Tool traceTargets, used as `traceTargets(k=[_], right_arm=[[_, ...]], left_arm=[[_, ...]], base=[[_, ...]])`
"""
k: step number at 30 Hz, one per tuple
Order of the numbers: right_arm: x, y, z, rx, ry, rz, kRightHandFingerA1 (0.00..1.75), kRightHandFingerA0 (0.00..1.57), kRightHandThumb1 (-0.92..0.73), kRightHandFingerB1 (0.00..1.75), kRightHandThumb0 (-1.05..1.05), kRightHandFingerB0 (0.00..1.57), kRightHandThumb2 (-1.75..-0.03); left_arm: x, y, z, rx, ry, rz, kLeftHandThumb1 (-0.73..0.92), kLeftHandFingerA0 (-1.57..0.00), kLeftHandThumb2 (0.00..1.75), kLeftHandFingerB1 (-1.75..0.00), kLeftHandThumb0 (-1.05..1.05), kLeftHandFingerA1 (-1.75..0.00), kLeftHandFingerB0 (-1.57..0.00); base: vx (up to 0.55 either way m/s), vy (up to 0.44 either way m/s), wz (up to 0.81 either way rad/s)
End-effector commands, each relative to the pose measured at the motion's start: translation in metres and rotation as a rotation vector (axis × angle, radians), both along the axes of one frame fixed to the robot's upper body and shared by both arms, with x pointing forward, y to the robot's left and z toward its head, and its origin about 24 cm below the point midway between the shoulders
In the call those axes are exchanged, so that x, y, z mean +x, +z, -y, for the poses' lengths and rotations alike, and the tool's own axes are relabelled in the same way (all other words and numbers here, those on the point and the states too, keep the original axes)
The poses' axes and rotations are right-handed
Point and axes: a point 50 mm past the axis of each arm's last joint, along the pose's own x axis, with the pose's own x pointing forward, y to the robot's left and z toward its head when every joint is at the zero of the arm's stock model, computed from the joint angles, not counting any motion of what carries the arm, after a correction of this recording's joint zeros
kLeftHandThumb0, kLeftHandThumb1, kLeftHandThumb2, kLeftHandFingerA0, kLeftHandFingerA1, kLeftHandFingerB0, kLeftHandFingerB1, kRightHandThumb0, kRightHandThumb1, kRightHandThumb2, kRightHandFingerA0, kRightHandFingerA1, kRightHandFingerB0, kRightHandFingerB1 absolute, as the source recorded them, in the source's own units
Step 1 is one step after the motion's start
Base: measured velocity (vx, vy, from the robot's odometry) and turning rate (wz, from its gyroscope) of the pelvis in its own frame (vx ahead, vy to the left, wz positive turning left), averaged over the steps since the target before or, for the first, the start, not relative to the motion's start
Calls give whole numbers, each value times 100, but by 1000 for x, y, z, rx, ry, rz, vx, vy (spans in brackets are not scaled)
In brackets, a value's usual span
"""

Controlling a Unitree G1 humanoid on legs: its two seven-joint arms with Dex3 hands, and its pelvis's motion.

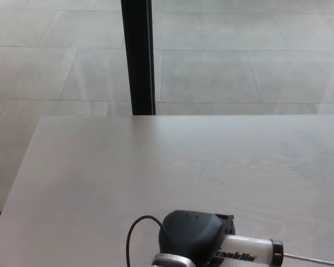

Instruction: The robot uses its left hand to lift the air pump kept on the middle of the desk and use the right hand to compress the handle

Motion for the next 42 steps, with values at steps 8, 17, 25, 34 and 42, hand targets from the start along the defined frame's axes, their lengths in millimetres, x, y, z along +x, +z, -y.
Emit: traceTargets(k=[8, 17, 25, 34, 42], right_arm=[[0, -9, 2, 34, -34, -22, 64, 44, -89, 47, -59, 59, -67], [0, -13, -1, -10, 66, -75, 56, 35, -92, 39, -73, 46, -69], [6, -10, -13, 3, 281, -115, 12, 2, -89, 9, -101, 9, -129], [12, -7, -41, 10, 439, -136, 0, 0, -92, 0, -105, 0, -90], [25, 5, -73, -12, 541, -104, 0, 0, -92, 0, -104, 0, -98]], left_arm=[[3, -13, -30, -358, 184, -190, 71, -74, 91, -162, -16, -175, -65], [45, 26, -77, -282, 240, -66, 79, -76, 83, -141, -17, -175, -59], [70, 56, -114, -185, 320, 16, 59, -90, 116, -155, -15, -175, -75], [68, 55, -118, -113, 304, 9, 52, -92, 120, -145, -15, -175, -79], [66, 49, -114, -68, 279, 16, 50, -93, 121, -145, -18, -175, -81]], base=[[0, 0, 0], [0, 0, 0], [0, 0, 0], [0, 0, 0], [0, 0, 0]])
